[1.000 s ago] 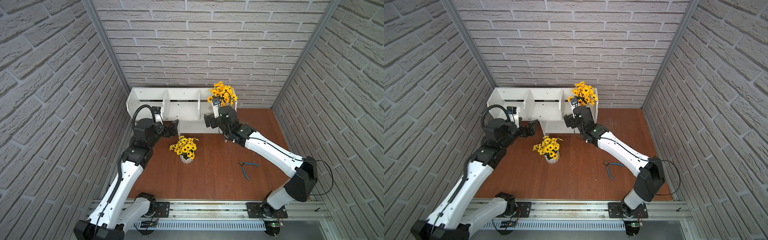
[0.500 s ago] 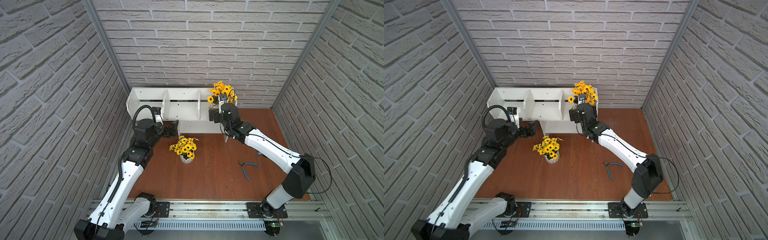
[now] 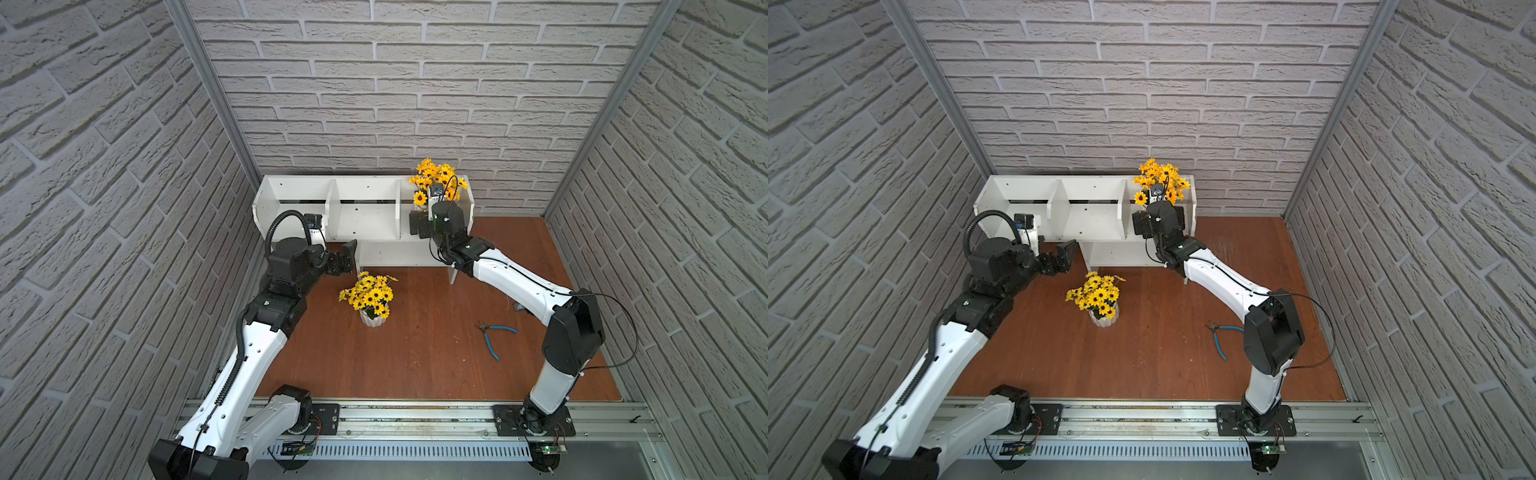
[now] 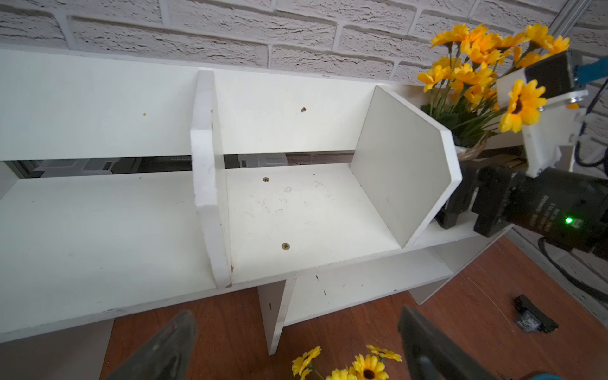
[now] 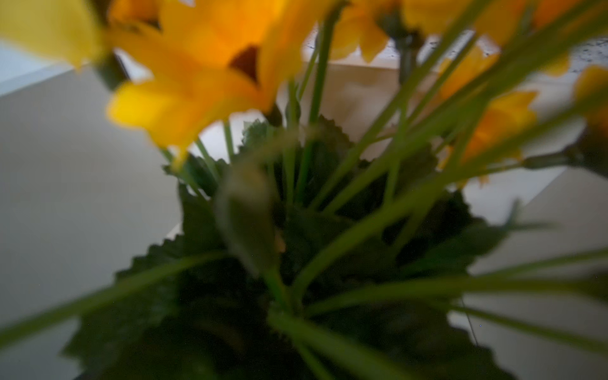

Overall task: Take the sunflower pots off the shelves
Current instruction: Pick up the sunflower pot from the shelf.

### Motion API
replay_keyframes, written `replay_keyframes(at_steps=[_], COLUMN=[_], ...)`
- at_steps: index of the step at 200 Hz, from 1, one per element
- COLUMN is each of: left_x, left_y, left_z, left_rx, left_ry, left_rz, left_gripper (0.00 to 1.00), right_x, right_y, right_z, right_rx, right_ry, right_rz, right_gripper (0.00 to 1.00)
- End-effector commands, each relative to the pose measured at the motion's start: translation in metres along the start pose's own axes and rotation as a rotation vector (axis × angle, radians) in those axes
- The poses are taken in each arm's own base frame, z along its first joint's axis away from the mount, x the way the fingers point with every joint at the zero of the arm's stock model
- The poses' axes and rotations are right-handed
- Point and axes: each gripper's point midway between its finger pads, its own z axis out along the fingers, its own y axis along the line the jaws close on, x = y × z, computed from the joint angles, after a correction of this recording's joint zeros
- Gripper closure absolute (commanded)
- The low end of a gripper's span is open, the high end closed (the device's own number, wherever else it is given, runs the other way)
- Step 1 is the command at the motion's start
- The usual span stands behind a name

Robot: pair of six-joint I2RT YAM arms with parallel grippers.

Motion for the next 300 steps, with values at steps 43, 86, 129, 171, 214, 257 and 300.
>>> replay_keyframes(at_steps=[43,86,129,171,214,257,300], left_x=[-0.011,-0.010,-0.010,-0.009,-0.008,-0.008,-0.008], left_y=[0.002,0.002,0.002,0.003,0.004,0.004,0.004], left_z=[0.000,-0.001,-0.001,0.001,0.002,0.004,0.004], left_rx=[-0.003,-0.005,-0.005,-0.006,-0.011,-0.011,-0.013], left_ry=[-0.054,-0.055,-0.057,-0.054,-0.052,-0.051,-0.051], left_rz=[-0.003,0.000,0.001,0.001,0.000,-0.003,-0.003], left_gripper=[0.02,0.02,0.02,0.02,0.02,0.02,0.02], right_x=[-0.018,-0.017,-0.014,-0.014,-0.018,-0.033,-0.045], right_y=[0.010,0.014,0.013,0.011,0.006,0.001,0.000], right_z=[0.011,0.022,0.025,0.020,0.002,-0.030,-0.058], right_rx=[-0.013,-0.012,-0.003,-0.006,-0.024,-0.068,-0.129], right_ry=[-0.089,-0.093,-0.103,-0.109,-0.108,-0.117,-0.097], right_rz=[-0.020,-0.026,-0.039,-0.047,-0.062,-0.071,-0.078], right_gripper=[0.00,0.00,0.07,0.26,0.25,0.27,0.36])
